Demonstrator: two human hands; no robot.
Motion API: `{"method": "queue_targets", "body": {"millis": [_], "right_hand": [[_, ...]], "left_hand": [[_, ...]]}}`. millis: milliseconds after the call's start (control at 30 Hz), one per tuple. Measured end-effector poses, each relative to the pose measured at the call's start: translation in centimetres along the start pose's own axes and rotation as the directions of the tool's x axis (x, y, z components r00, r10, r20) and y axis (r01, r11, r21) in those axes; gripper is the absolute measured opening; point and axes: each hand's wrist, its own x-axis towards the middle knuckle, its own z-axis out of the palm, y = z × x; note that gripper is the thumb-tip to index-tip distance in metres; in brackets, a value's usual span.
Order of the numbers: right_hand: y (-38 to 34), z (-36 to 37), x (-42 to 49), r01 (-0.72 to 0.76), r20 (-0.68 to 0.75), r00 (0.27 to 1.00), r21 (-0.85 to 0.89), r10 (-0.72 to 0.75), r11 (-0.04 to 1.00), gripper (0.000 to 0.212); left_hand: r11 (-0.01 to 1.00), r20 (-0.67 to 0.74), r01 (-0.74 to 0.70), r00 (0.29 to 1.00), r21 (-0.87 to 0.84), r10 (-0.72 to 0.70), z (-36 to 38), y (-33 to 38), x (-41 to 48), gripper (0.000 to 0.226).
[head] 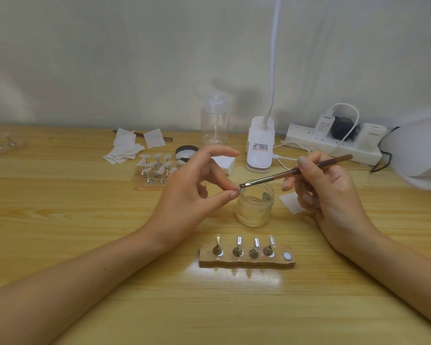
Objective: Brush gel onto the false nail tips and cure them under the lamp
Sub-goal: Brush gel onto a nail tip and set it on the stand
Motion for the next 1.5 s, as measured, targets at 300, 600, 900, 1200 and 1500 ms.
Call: {"method": "queue_targets", "body": {"millis": [300,600,900,1200,1500], "right_hand": [[-0.02,0.03,-0.05,0.005,-0.008,1.000,-0.020,-0.005,1.000,0.022],[0.01,-0.02,-0.04,-0.002,-0.007,1.000,-0.029,0.001,1.000,0.020],[0.04,-0.02,-0.01,-0.016,-0.027,1.000,-0.032,0.015,0.999,0.022],[0.03,-0.07,0.00,-0.016,-0.043,0.999,-0.027,0.015,0.999,0.021],[0.12,-0.13,0.02,-0.028,-0.066,0.998,-0.040,0.025,0.999,0.017]], "left_hand": [[1.000,0.001,0.000,1.000,0.002,0.000,-0.03,-0.03,-0.01,0.049],[1.000,0.008,0.004,1.000,-0.007,-0.004,-0.04,-0.02,-0.03,0.049],[1.000,0.002,0.005,1.000,0.004,-0.005,-0.03,-0.03,-0.03,0.048],[0.996,0.025,0.048,0.999,-0.079,-0.046,-0.08,-0.34,0.00,0.049],[0.990,0.030,0.084,0.996,-0.110,-0.081,-0.12,-0.33,0.10,0.049]]}}
